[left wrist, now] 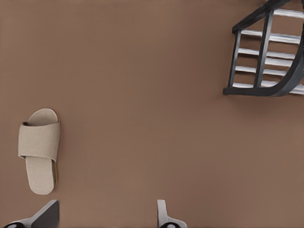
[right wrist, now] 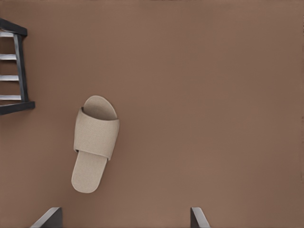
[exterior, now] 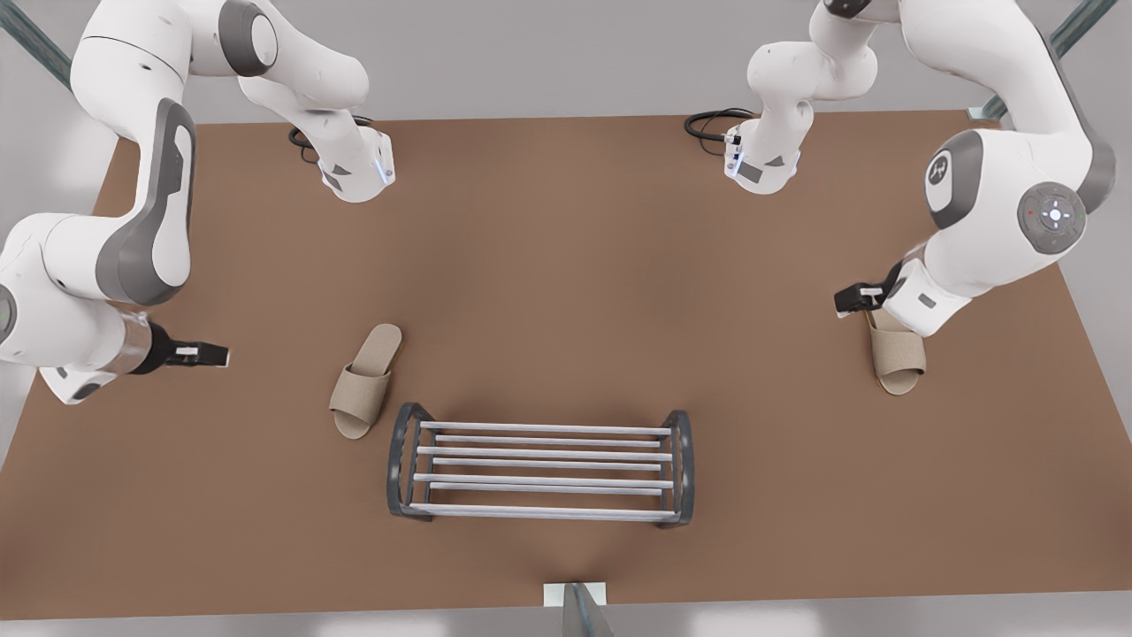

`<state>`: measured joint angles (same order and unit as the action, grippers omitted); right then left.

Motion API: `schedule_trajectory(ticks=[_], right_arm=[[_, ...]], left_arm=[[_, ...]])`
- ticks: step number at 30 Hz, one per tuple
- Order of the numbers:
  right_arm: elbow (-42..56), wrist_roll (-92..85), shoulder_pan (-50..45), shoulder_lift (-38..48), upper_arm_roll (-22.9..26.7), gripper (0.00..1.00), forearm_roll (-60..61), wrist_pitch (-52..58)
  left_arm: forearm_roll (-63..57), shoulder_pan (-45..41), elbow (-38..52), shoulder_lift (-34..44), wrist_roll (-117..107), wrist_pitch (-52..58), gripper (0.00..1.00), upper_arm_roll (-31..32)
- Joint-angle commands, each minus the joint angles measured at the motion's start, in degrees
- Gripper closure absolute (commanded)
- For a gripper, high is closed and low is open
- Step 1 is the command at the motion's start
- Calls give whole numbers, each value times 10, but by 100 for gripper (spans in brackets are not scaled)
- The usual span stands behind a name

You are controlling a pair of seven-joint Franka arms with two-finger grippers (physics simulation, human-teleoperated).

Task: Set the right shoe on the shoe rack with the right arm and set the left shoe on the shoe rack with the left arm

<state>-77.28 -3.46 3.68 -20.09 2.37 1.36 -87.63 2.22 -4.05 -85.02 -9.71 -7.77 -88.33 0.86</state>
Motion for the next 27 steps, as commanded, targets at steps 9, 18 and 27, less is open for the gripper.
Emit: schedule_trajectory(ticks=[9,18,27], right_arm=[[-253,-28,27,130,-3,0,22,-285],[-352,-39,46,50,-23,0,24,-712],[-625,-42,67,83,-23,0,26,-1133]], left_arm=[[-116,58,-327,107,-16,-401,1,0],[-389,290,-598,59,-13,-1118,1,0],[-557,440,-631,0,-16,-1119,1,1]])
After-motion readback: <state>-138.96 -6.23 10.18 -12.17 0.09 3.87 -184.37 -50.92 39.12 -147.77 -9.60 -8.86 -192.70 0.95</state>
